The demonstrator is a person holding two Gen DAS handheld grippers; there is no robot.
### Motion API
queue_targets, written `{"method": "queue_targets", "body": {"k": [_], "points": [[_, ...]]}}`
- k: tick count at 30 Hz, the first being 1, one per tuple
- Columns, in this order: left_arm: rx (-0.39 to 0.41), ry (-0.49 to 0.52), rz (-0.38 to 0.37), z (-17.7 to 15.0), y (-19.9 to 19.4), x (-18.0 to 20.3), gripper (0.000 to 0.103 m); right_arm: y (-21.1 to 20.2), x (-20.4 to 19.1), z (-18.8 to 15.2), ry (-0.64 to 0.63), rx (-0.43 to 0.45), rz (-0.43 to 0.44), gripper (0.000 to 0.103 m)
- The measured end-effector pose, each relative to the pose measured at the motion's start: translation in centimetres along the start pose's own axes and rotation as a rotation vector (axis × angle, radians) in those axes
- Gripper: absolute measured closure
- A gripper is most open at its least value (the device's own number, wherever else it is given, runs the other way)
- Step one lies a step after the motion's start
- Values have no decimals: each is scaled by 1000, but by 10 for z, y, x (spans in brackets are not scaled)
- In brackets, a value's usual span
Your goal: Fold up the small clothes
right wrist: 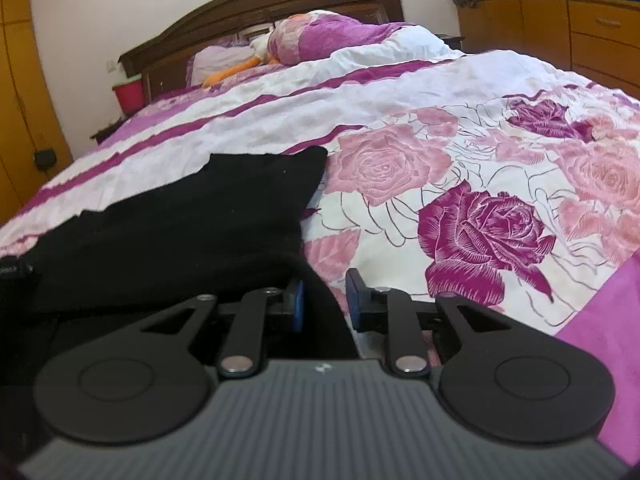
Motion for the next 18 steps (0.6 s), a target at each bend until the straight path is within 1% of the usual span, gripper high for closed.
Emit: {"method": "queue_targets", "body": {"k": [1, 2, 3, 4, 6, 10, 11, 13, 16, 18], "points": [[3, 13, 11, 0, -3, -1, 77, -2, -2, 0, -13, -10, -2, 77], [8, 24, 27, 1, -8, -3, 72, -5, -3, 0, -23, -18, -5, 77], [11, 32, 38, 1, -13, -4, 63, -8, -4, 0, -30, -23, -6, 76], [13, 37, 45, 2, -18, -6, 56, -11, -6, 1, -35, -28, -3, 75], [9, 38, 43, 1, -26, -11, 54, -20, -10, 3, -42, -28, 15, 74], [-19, 25, 53, -3, -39, -22, 54, -34, -22, 8, -71, -6, 44, 74], [-26, 16, 55, -4, -44, -26, 54, -37, -26, 9, -79, -2, 47, 72], [-32, 7, 68, -5, -54, -36, 54, -42, -34, 10, -94, -2, 63, 59], [-40, -27, 96, -7, -68, -54, 53, -49, -45, 9, -112, -3, 97, 58], [-65, -69, 114, -10, -77, -71, 53, -53, -50, 9, -114, -6, 111, 58]]}}
Point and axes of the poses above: each gripper's, at about its wrist camera, not at the fingertips, and y roughly the way its jaws point, x to its right, z to its top, the point moved 8 cm from there along y, roughly the way its jaws point, and after that the axes turned 8 degrees about z, right-handed, at the moved point
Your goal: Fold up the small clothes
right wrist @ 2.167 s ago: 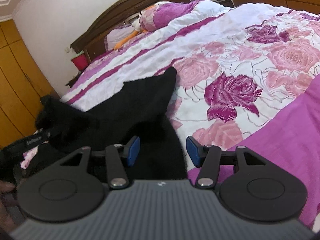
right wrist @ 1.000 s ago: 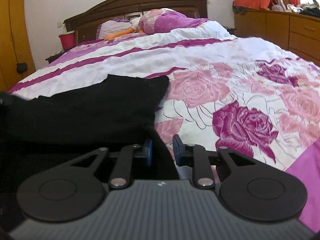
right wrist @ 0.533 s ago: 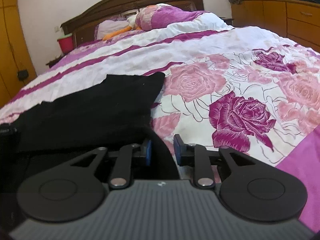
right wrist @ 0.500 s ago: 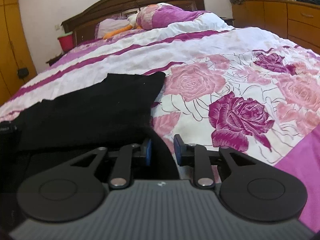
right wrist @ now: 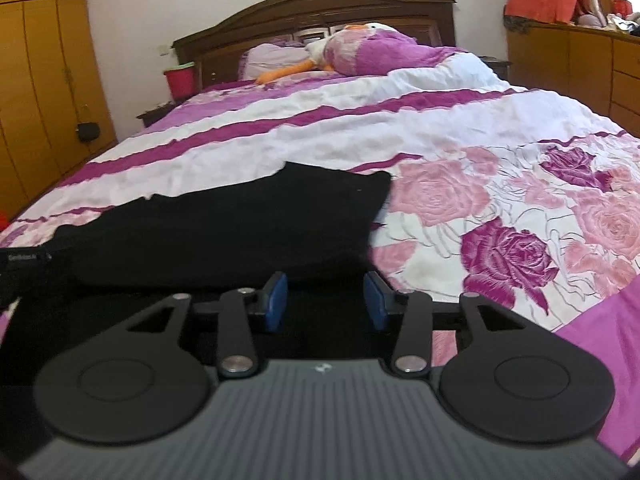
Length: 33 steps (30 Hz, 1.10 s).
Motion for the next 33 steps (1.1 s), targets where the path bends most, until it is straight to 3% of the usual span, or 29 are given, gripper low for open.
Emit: {"method": "queue_targets", "body": {"k": [6, 16, 23, 28, 33], "points": [[-99, -94, 81, -14, -15, -53, 53, -13, -13, 1, 14, 17, 19, 58], [-155, -181, 249, -42, -41, -157, 53, -28, -33, -6, 0, 20, 32, 53], [-206, -458, 225, -72, -42, -209, 51, -32, -42, -20, -6, -1, 22, 51], [-155, -667, 156, -78, -35, -220, 35, -34, -42, -27, 3, -13, -3, 51], [-94, -775, 171, -70, -21, -228, 33, -33, -40, -31, 9, -22, -27, 51]]}}
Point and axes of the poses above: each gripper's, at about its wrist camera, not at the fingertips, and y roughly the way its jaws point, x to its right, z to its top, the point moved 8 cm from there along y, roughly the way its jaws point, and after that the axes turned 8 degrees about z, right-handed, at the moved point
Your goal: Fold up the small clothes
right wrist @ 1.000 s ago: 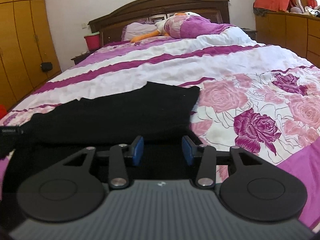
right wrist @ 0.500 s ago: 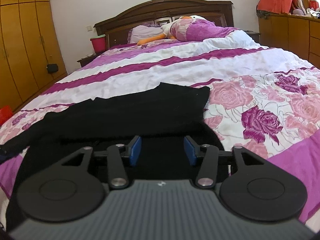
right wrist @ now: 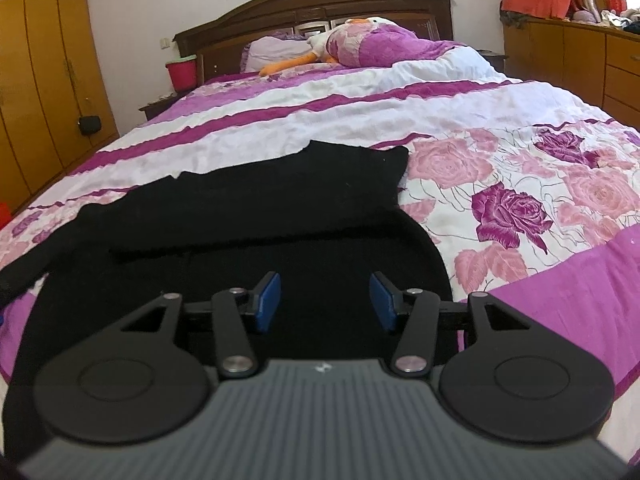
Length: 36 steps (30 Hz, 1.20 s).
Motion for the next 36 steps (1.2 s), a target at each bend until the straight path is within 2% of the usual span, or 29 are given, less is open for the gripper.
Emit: {"method": "queue_targets", "body": {"k": [5, 10, 11, 13, 15, 16, 19, 26, 32, 36], "points": [[67, -58, 21, 18, 14, 1, 33, 2, -1, -4, -14, -15, -15, 51], [106, -45, 27, 30, 24, 3, 36, 3, 1, -7, -9, -25, -26, 51], [114, -38, 7, 34, 24, 5, 39, 2, 2, -8, -7, -24, -26, 51], [119, -15, -29, 39, 23, 8, 73, 2, 1, -9, -7, -24, -24, 51], [121, 8, -67, 46, 19, 11, 88, 1, 2, -9, -7, -23, -22, 51], [132, 17, -79, 48, 16, 13, 91, 1, 2, -9, -5, -21, -20, 51], [193, 84, -129, 58, 0, 28, 92, 0, 3, -8, 16, -1, -19, 51], [267, 244, -323, 58, -44, 94, 92, 1, 4, -7, 31, 9, -16, 51], [303, 392, -466, 32, -79, 170, 92, 1, 5, -8, 32, 10, -9, 51], [272, 507, -541, -5, -89, 220, 92, -1, 8, -9, 44, 16, -7, 51]]}}
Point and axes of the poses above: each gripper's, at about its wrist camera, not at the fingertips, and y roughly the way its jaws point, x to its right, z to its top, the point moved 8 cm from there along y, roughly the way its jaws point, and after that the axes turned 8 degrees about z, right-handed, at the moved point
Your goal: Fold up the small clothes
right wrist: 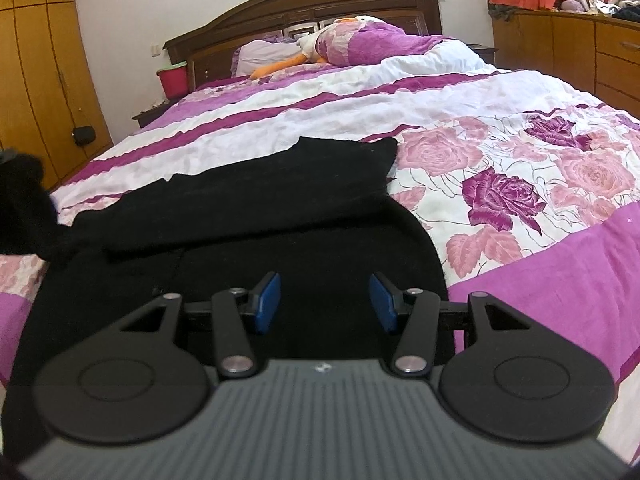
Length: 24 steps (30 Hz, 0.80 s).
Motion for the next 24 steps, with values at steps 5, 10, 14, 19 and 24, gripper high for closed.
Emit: {"method": "queue_targets", "body": {"k": [5, 10, 14, 19, 24], "points": [[-103, 75, -65, -39, 28, 57, 92, -1, 4, -1, 2, 3, -4, 51], [-203, 176, -77, -95, 53, 87, 92, 1, 9, -3, 14, -5, -6, 51], [-299, 250, -62, -139, 69, 89, 91, 6, 13, -7, 16, -19, -2, 51], [-364, 275, -45, -167, 76, 78, 89, 13, 17, -14, 34, -48, -1, 51], [-373, 274, -55, -166, 63, 77, 62, 16, 16, -15, 31, -54, 3, 51]]}}
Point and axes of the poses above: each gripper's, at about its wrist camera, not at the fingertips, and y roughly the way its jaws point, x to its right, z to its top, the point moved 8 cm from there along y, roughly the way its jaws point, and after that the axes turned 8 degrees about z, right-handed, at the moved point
